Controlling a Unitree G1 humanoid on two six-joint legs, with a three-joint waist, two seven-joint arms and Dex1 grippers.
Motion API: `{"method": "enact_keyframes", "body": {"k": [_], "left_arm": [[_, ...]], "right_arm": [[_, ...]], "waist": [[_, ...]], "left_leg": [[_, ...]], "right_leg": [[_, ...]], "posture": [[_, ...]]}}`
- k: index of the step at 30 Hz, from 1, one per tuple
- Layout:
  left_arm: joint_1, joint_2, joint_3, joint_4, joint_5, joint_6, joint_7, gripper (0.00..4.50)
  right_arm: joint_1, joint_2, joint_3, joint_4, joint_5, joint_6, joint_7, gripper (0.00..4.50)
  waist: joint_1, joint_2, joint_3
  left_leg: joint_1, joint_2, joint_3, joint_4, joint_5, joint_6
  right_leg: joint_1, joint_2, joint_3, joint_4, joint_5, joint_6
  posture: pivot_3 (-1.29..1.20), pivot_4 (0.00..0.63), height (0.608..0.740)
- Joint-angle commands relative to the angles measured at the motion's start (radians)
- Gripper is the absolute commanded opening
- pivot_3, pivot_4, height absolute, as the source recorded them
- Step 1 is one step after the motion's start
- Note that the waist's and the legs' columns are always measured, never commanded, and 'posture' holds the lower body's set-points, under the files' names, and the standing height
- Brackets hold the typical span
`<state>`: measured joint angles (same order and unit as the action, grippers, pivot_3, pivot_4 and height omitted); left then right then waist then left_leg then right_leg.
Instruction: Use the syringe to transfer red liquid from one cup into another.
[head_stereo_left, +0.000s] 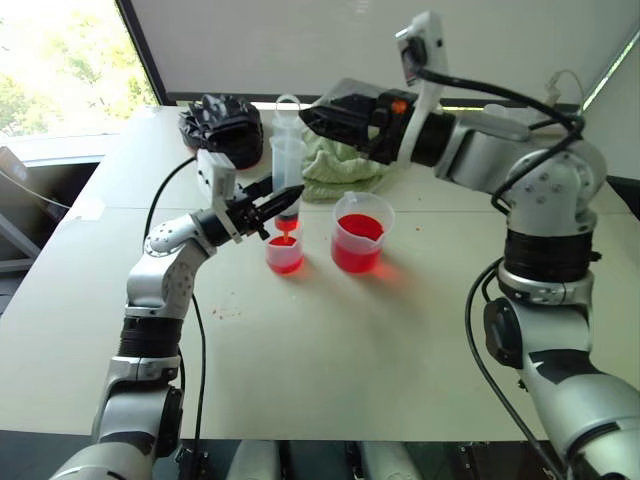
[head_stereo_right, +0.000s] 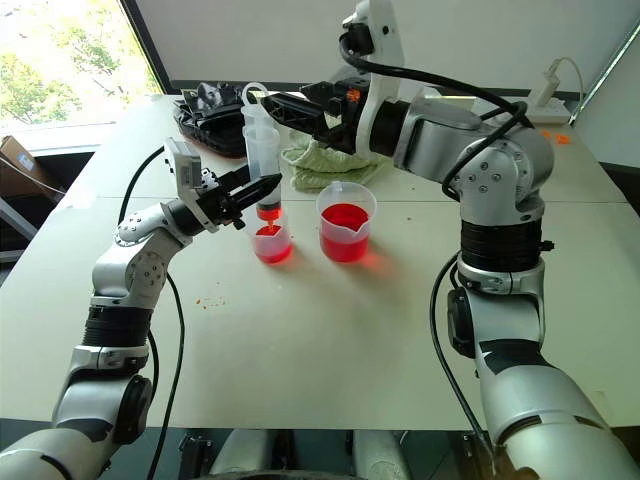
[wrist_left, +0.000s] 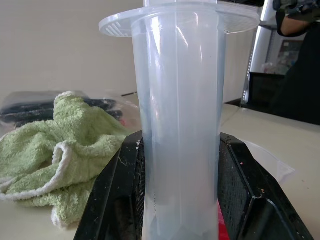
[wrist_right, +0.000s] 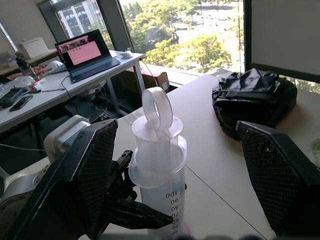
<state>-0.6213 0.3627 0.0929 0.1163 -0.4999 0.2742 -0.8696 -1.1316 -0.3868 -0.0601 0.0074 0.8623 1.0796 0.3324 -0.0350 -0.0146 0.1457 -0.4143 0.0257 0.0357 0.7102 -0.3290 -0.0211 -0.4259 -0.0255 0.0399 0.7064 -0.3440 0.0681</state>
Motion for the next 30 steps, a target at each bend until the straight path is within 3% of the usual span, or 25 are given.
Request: {"method": "enact_keyframes", "body": {"k": [1,23,26,30], "left_arm": [[0.000,0.005,0.006,-0.045,-0.003,-0.019,-0.001,1.36],[-0.005,0.005,0.011,-0.047,0.003,-0.022,0.007,1.36],[-0.003,0.006,0.012,-0.055,0.001,-0.019,0.010,1.36],[0.000,0.007,0.012,-0.060,0.001,-0.016,0.012,1.36]], "right_arm": [[-0.059,0.023,0.003,0.032,-0.049,-0.046,0.025,3.94],[-0.158,0.146,0.012,0.201,-0.162,-0.093,0.162,3.94],[-0.158,0.155,0.012,0.213,-0.170,-0.100,0.168,3.11],[-0.165,0.169,0.009,0.231,-0.186,-0.111,0.175,1.01]], "waist": [[-0.005,0.000,0.000],[-0.013,0.000,0.000],[-0.013,0.000,0.000],[-0.012,0.000,0.000]], "left_leg": [[0.000,0.000,0.000,0.000,0.000,0.000],[0.000,0.000,0.000,-0.001,0.000,0.000],[0.000,0.000,0.000,-0.002,0.000,0.000],[0.000,0.000,0.000,-0.002,0.000,0.000]], "right_leg": [[0.000,0.000,0.000,0.000,0.000,0.000],[0.000,0.000,0.000,0.000,0.000,0.000],[0.000,0.000,-0.001,0.000,0.000,0.000],[0.000,0.000,-0.001,0.000,0.000,0.000]], "posture": [[0.00,0.150,0.740],[0.00,0.150,0.740],[0.00,0.150,0.740],[0.00,0.150,0.740]]}}
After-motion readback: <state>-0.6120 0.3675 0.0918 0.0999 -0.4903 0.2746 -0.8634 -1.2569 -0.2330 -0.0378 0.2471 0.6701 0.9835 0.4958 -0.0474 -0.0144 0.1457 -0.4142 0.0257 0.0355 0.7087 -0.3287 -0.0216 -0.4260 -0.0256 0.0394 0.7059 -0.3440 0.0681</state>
